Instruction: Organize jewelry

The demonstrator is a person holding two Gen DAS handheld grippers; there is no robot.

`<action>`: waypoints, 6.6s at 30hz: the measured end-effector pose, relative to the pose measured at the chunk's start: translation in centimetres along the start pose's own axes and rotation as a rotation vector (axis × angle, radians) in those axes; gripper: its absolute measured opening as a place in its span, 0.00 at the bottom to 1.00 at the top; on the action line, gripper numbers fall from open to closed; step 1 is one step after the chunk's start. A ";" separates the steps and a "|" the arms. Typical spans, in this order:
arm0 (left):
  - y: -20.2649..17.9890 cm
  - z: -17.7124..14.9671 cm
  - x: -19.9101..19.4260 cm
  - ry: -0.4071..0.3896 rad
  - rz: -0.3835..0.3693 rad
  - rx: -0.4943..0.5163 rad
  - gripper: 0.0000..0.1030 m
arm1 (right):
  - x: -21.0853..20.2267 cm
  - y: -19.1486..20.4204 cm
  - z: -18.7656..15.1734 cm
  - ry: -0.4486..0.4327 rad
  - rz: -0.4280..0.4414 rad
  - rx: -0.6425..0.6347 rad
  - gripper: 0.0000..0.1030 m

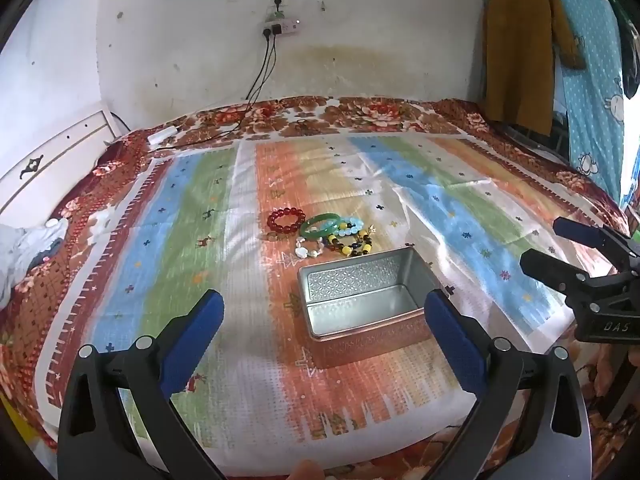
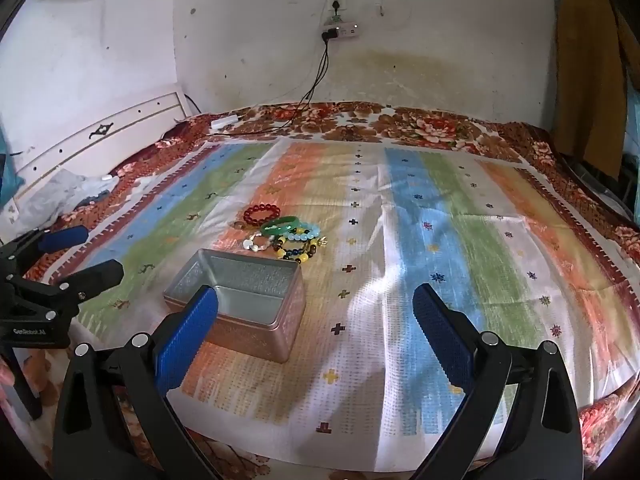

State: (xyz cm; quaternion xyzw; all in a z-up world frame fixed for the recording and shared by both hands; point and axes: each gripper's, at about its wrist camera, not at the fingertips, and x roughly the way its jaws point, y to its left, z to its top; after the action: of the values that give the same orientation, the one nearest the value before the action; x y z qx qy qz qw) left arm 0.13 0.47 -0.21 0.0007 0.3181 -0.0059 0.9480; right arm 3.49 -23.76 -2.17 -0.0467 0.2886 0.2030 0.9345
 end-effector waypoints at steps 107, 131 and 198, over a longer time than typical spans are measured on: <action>3.2 5.6 9.5 0.122 0.059 -0.075 0.95 | 9.8 -2.1 5.3 0.130 0.031 0.057 0.96; 4.6 7.3 14.3 0.246 0.053 -0.090 0.95 | 15.2 -2.6 6.8 0.246 0.040 0.040 0.96; 8.0 8.0 28.3 0.502 0.054 -0.105 0.60 | 28.6 -2.5 7.4 0.559 0.052 0.059 0.95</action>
State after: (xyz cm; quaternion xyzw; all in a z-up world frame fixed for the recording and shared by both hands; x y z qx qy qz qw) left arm 27.61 8.17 -10.87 -0.0387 0.5433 0.0366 0.8378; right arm 29.79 -14.42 -12.04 -0.0662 0.5419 0.1978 0.8142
